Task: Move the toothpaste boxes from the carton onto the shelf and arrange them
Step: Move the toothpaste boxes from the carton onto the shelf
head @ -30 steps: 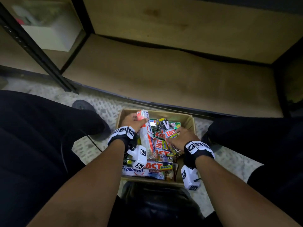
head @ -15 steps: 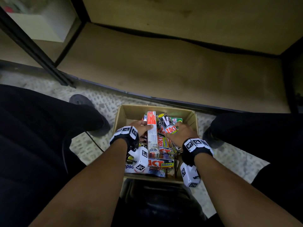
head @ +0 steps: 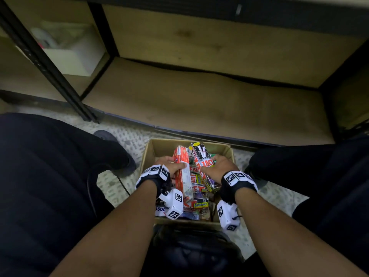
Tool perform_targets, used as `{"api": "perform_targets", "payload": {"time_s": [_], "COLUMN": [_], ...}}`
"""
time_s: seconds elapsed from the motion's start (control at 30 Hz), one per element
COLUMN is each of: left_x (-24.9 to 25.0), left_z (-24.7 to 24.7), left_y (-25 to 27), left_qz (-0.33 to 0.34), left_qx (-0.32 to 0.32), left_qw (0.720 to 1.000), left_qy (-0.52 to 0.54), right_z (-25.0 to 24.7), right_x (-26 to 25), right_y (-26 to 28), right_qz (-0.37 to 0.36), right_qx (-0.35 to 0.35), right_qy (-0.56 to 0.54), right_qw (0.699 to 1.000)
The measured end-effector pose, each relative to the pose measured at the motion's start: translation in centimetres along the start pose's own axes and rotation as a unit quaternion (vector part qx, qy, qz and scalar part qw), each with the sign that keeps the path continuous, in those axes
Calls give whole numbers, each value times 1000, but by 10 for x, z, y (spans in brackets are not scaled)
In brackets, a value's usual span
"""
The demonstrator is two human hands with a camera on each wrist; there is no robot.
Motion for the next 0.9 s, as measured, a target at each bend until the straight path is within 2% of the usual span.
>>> {"api": "perform_targets", "payload": {"time_s": [0.3, 0.47, 0.6, 0.73, 0.9], "left_x": [41, 80, 129, 193, 277], "left_z": [-21, -41, -69, -104, -144], "left_y": [56, 85, 105, 134, 178], "left_qz": [143, 223, 305, 387, 490], "left_qx": [71, 119, 142, 146, 164], "left_qw": [987, 968, 942, 910, 856], "left_qy": [-9, 2, 10, 12, -17], "right_z": [-34, -78, -130, -202, -283], "right_x": [-17, -40, -67, -96, -125], "right_y": [23, 46, 59, 71, 79], "right_qz": [-20, -60, -93, -139, -178], "right_qx": [61, 112, 171, 238, 307], "right_qy": [-31, -50, -47, -41, -40], "right_qw": [997, 991, 980, 960, 934]}}
Point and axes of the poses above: each hand's wrist, its own y-axis away from the middle knuckle, its own z-axis out of the palm, x = y × z, the point moved 1 cm from there along -y, towards the middle knuckle, and after that the axes turned 12 degrees about x, right-handed, at the moved point
